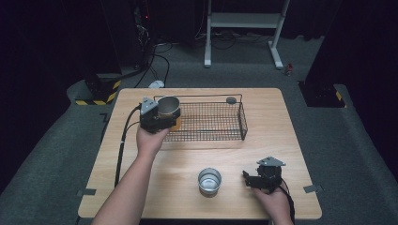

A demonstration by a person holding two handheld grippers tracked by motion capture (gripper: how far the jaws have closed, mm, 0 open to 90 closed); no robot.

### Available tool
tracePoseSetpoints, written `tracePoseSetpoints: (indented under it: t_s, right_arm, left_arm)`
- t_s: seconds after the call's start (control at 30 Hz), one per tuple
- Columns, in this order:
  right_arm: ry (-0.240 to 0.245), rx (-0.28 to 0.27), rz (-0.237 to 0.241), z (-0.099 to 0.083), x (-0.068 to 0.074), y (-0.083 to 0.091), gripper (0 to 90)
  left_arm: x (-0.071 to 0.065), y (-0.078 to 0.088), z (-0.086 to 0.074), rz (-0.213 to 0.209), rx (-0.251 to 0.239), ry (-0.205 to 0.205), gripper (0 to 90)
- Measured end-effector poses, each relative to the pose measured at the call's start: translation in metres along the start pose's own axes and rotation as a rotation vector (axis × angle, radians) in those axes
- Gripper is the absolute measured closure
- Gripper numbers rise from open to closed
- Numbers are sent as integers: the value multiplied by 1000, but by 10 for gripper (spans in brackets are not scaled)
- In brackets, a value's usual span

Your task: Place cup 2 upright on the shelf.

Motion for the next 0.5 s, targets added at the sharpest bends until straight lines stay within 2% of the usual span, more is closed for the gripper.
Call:
tracePoseSetpoints:
  t_s: [0.13,0.3,0.5]
  right_arm:
    - [1,0,1,0,0,0,88]
    - [1,0,1,0,0,0,89]
    - [0,0,1,0,0,0,89]
  left_arm:
    - [4,-8,-2,-6,9,23,137]
    - [7,-17,-6,14,22,2,137]
    - [11,-25,-12,17,34,18,137]
Point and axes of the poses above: each handheld gripper's, and its own axes: y roughly backward along the jaws, z roughly out of its top, x roughly to its left, the point moved 10 cm from there along -y, roughly forward along the jaws, and after that the axes turned 6 degrees about -z, right-handed, at the moved point
